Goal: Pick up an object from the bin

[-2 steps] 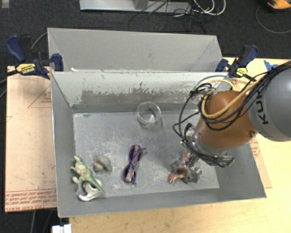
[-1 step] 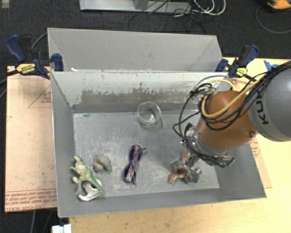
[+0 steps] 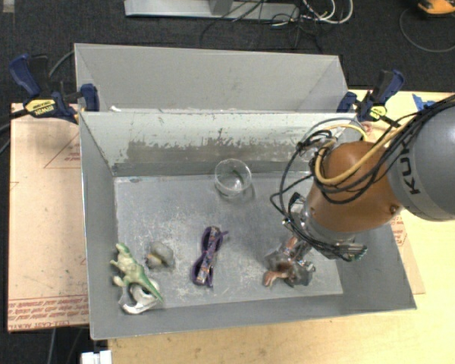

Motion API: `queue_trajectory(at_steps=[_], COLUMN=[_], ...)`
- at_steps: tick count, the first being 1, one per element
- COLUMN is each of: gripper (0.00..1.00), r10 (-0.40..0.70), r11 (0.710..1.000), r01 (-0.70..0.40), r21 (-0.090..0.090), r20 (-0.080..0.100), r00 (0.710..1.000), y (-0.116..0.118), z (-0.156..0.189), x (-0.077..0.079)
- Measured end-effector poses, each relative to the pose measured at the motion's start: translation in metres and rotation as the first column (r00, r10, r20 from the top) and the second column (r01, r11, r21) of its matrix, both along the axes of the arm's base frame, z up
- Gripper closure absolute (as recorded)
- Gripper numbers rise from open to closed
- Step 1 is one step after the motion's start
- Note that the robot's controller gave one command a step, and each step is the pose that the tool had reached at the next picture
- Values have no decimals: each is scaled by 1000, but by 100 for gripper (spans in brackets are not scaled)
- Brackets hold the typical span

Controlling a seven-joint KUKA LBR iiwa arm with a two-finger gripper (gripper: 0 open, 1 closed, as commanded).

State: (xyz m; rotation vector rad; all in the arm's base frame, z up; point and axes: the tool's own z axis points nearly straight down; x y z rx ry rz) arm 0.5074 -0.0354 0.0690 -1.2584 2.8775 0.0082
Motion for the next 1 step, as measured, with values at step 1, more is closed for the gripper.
queue_trajectory(at_steps=[1], gripper=[100], r10=[0], r11=[1000], r01=[0], r21=[0], r20=[0], r00=[1000], y=[0], z=[0], x=[0])
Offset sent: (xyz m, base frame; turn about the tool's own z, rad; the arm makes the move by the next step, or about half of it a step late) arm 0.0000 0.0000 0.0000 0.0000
